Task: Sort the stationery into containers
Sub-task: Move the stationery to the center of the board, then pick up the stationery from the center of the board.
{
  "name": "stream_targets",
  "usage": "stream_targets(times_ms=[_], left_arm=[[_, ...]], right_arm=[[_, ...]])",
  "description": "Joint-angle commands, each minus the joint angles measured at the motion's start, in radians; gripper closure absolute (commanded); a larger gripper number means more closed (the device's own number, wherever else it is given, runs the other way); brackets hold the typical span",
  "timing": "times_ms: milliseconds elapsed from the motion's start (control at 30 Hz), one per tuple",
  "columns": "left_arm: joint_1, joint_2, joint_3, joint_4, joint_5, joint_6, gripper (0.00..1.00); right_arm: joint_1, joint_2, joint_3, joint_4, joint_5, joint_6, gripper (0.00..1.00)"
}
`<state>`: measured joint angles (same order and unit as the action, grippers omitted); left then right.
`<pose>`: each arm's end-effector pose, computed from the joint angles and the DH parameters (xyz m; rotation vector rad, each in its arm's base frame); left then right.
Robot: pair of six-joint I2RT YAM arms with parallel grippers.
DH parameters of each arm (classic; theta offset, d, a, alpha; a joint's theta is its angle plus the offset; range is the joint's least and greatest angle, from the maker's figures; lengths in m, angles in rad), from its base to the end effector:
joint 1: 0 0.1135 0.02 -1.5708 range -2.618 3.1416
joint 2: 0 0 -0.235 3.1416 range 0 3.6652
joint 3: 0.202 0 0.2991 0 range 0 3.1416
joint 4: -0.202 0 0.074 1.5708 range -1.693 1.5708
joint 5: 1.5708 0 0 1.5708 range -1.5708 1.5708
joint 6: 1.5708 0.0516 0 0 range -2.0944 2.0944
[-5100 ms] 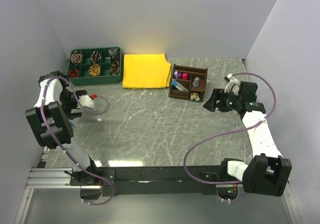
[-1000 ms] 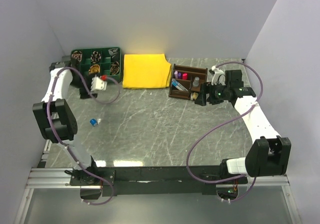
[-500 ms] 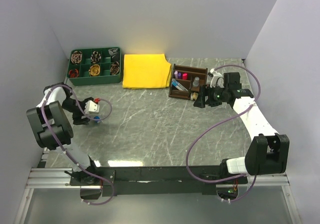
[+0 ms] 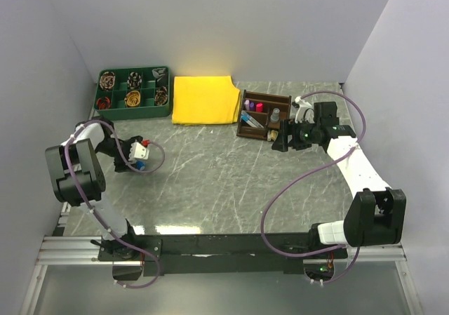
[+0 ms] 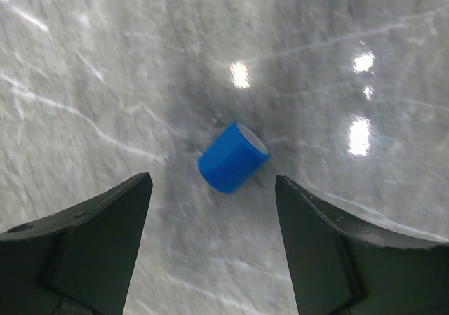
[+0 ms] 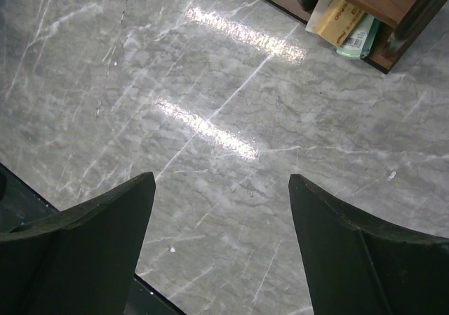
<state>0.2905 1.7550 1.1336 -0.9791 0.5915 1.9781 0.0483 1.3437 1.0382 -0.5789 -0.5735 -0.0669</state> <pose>0.3271 0.0677 0.1059 1.9299 1.7324 -0.3690 0.3372 0.0443 0.2208 -0.3854 2.3496 0.6903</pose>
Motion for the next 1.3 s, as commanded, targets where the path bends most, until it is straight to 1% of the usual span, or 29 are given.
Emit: stream_targets(times_ms=[0,100,267,333,433,833,1267], left_arm=[[-0.028,0.04,0.054,-0.003,0.051,0.608,0.23],[-0.054,0.06,0.054,0.0,0.044,0.608,0.24],[-0.091,0.072,0.052,-0.026,0.013,0.611,0.34],[-0.093,0.078,0.061,-0.052,-0.005,0.61,0.4],[-0.093,0.075,0.057,-0.063,-0.039,0.608,0.45],[-0.076,0.089,0.026,-0.017,-0.078,0.594,0.45],[-0.057,0.084,0.006,-0.024,-0.13,0.594,0.51]], right_arm=[[0.007,-0.002,0.014,0.024,0.008,0.004,0.15],[0.007,0.003,0.016,0.027,0.011,0.007,0.15],[0.007,0.012,0.034,0.021,0.017,0.003,0.15],[0.007,0.012,0.036,0.021,0.02,0.003,0.15],[0.007,0.012,0.029,0.028,0.014,0.007,0.15],[0.007,-0.008,0.025,0.022,0.02,0.007,0.15],[0.007,-0.02,0.022,0.022,0.027,0.009,0.15]])
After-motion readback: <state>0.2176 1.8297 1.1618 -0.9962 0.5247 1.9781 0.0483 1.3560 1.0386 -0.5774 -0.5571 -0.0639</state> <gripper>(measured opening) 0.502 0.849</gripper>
